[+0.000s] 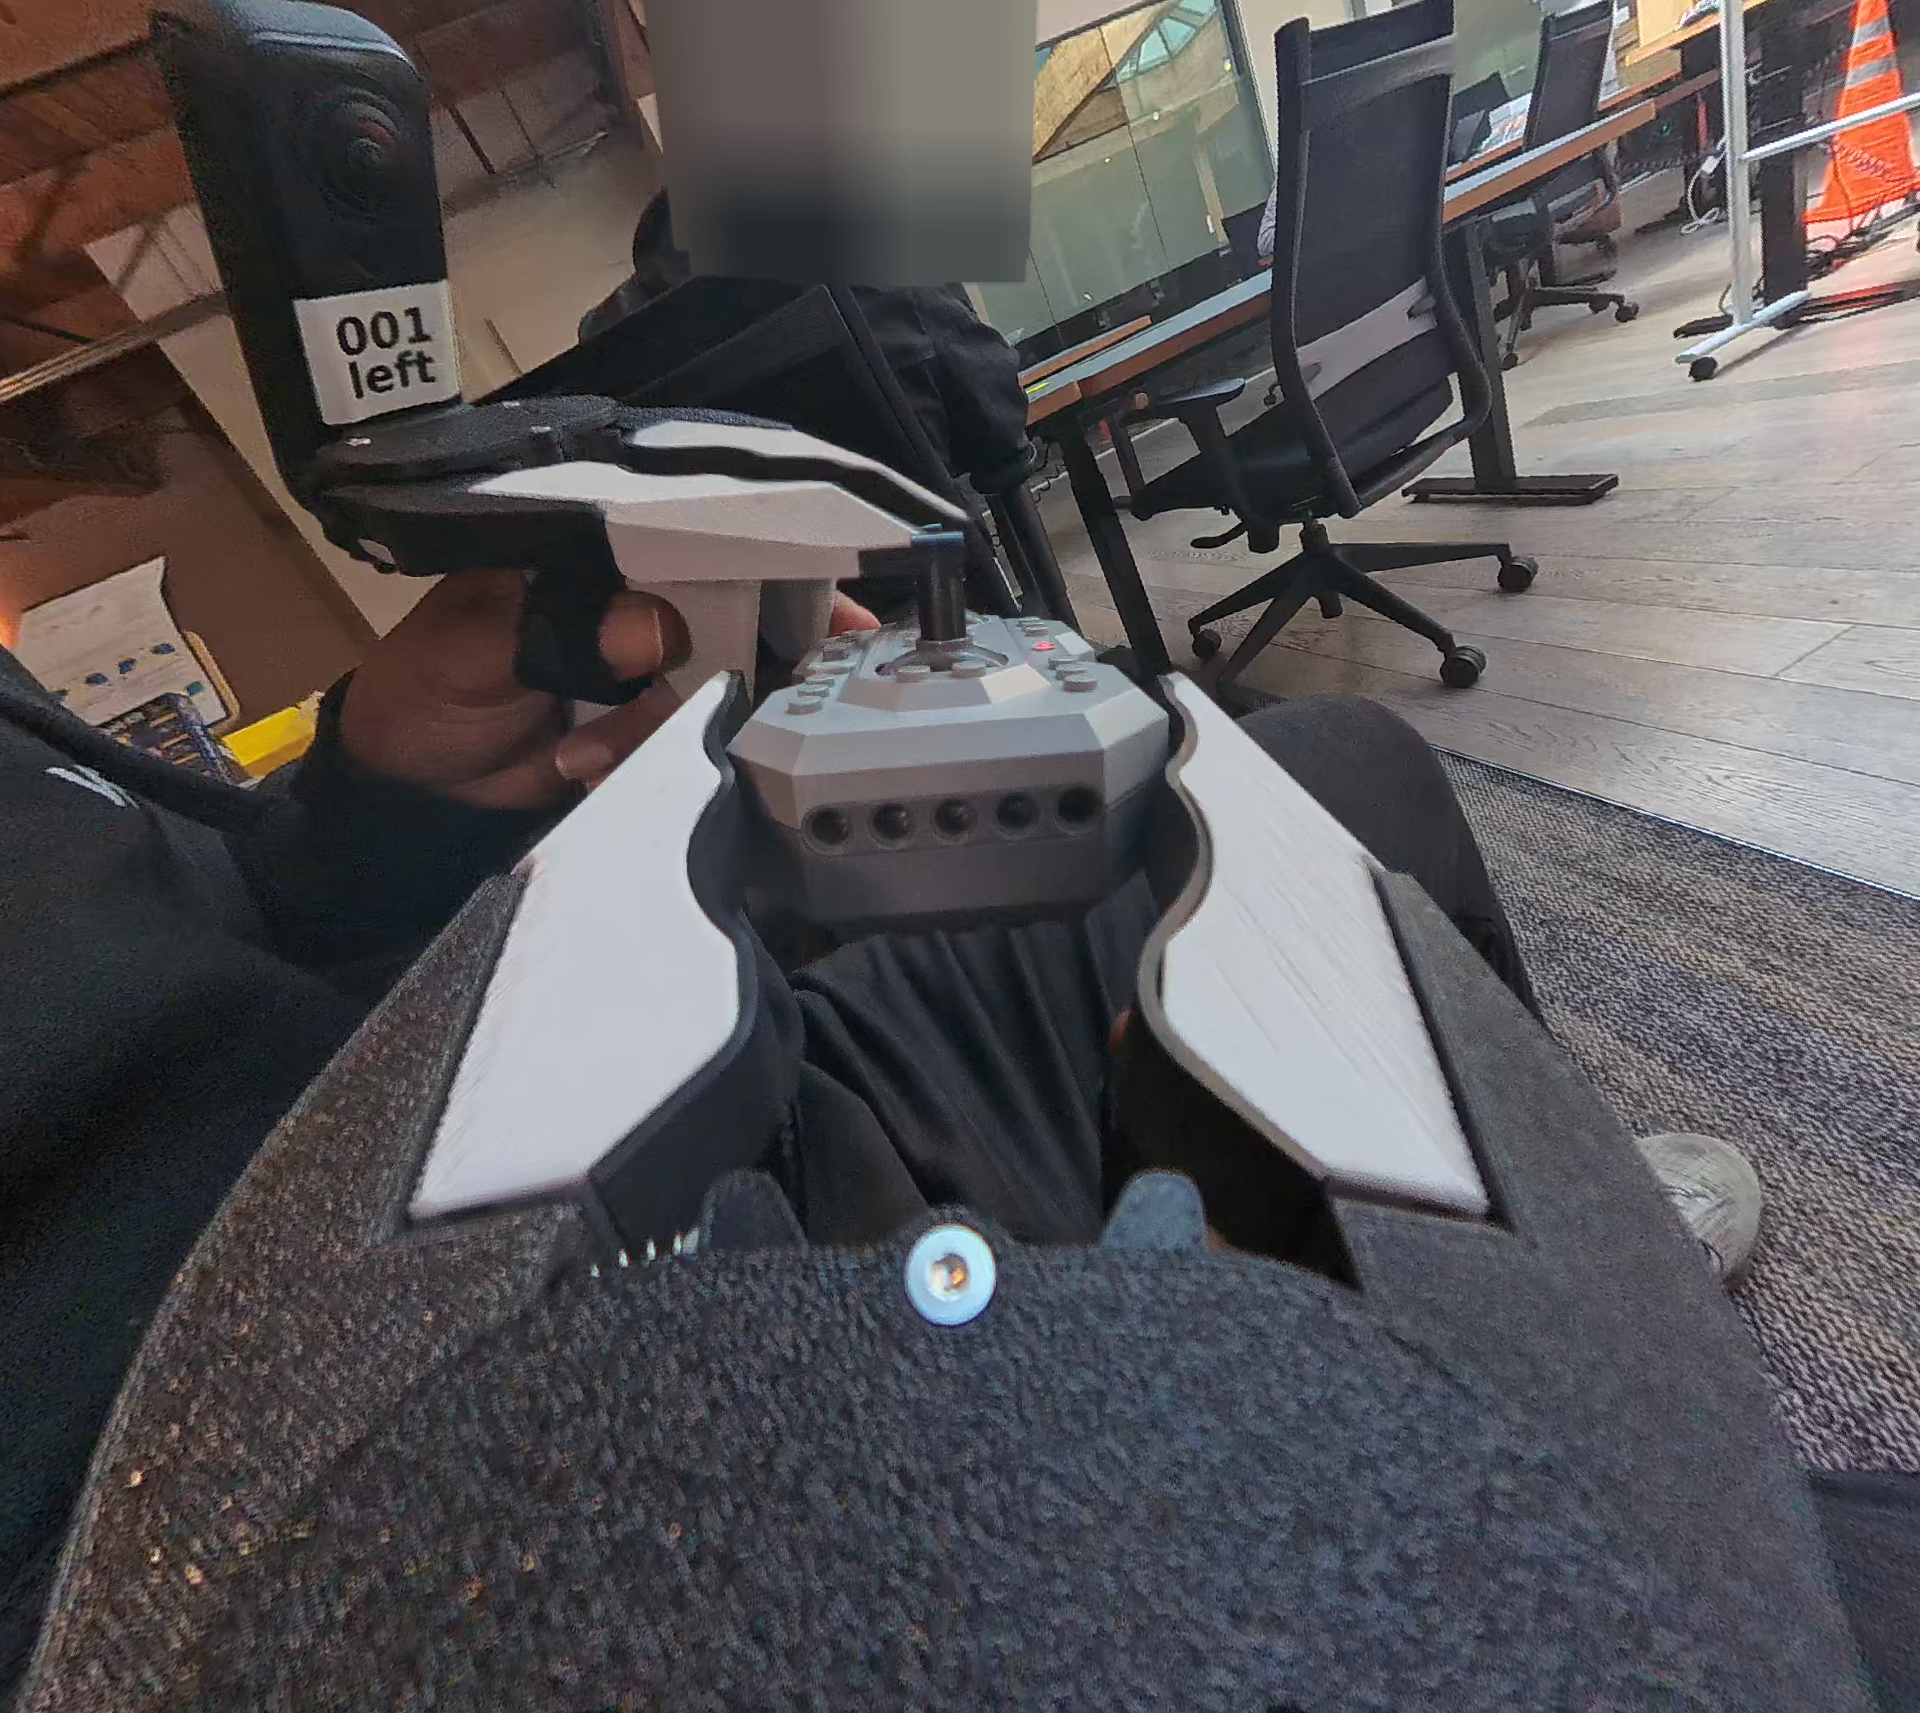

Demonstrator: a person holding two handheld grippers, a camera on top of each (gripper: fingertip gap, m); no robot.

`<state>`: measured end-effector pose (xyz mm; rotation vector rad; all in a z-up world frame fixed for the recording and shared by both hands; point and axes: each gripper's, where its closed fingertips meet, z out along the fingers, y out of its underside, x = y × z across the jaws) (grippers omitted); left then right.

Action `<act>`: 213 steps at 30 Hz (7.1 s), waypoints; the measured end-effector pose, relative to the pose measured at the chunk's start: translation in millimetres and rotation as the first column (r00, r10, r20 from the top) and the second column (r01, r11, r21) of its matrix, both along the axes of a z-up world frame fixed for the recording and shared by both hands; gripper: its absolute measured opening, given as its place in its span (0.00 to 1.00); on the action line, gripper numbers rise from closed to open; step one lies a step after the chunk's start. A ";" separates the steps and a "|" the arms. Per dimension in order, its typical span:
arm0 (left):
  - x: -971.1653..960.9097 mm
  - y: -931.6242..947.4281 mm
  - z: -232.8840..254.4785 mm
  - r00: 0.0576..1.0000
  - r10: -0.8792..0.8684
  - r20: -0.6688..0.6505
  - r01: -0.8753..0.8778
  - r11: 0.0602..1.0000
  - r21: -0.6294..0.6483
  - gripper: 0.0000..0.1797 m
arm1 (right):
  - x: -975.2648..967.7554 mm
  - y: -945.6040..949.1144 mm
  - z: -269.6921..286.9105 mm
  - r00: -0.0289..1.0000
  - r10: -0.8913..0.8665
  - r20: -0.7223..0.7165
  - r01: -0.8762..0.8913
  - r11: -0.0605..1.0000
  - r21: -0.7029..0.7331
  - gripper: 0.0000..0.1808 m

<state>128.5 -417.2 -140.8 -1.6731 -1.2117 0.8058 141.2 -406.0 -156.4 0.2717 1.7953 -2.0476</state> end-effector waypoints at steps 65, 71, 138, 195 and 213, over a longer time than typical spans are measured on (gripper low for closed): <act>-0.8 -0.8 -7.3 0.999 -0.013 0.031 0.014 1.000 -0.020 0.05 | -1.2 3.4 2.1 0.999 -0.025 -0.043 0.026 1.000 0.005 0.42; -1.5 -1.7 -8.7 0.999 -0.008 0.032 0.009 1.000 -0.026 0.05 | -2.1 2.1 0.5 0.999 -0.027 -0.034 0.027 1.000 0.012 0.42; 3.5 32.7 -5.3 0.989 -0.149 0.006 0.149 0.989 0.012 0.08 | 6.9 -4.8 -10.5 0.996 -0.012 -0.090 0.020 0.996 0.082 0.42; 7.2 4.7 -0.8 0.995 -0.102 0.002 0.101 0.988 0.116 0.00 | -7.9 12.1 9.9 0.997 -0.056 -0.048 0.054 0.998 -0.026 0.42; 6.0 12.5 -7.0 0.991 -0.132 0.038 0.124 0.980 0.157 0.04 | -3.3 13.3 15.9 0.997 -0.050 -0.058 0.046 0.997 -0.063 0.42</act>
